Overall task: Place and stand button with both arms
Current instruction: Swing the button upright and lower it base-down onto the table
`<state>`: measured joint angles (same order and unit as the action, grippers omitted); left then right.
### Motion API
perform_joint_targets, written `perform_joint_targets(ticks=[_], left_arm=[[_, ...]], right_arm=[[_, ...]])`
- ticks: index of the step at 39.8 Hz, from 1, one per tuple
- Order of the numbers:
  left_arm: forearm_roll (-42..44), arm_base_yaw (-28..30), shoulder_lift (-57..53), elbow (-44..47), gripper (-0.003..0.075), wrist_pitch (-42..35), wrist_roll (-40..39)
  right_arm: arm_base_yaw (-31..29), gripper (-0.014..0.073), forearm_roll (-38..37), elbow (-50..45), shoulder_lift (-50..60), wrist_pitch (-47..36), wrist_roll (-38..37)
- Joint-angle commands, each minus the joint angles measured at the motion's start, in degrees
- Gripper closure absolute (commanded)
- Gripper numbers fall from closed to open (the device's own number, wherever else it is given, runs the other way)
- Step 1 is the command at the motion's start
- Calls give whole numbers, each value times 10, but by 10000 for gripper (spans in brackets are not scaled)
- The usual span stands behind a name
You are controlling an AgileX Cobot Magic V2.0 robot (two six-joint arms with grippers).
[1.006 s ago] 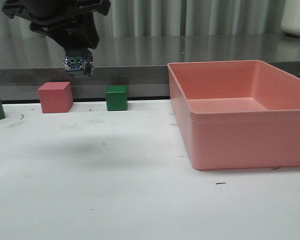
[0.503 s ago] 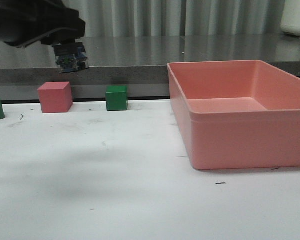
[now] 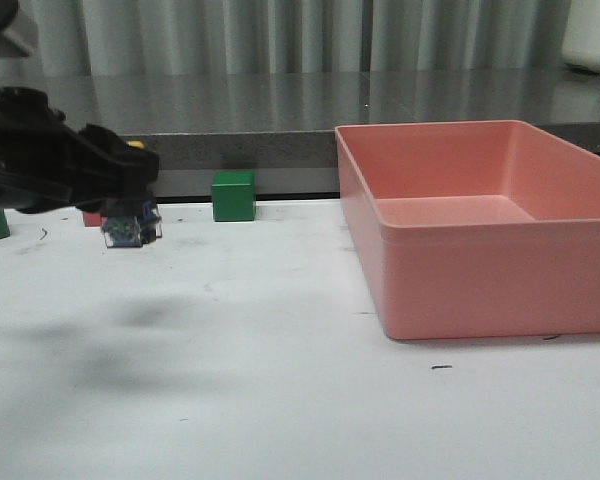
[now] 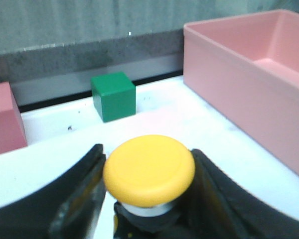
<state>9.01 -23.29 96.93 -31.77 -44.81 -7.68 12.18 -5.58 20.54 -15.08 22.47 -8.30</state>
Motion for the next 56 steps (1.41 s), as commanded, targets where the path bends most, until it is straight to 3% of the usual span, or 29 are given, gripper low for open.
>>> perform_joint_targets(ticks=[1, 9, 56], left_arm=[[-8, 3, 4, -19, 437, -46, -1], [-8, 3, 40, -19, 437, -103, -1], [5, 2, 101, -17, 433, -137, -1]], right_arm=[[-3, 663, -10, 15, -4, -50, 5], [-3, 663, -10, 15, -4, -50, 5], [-3, 663, -10, 15, -4, -50, 5]])
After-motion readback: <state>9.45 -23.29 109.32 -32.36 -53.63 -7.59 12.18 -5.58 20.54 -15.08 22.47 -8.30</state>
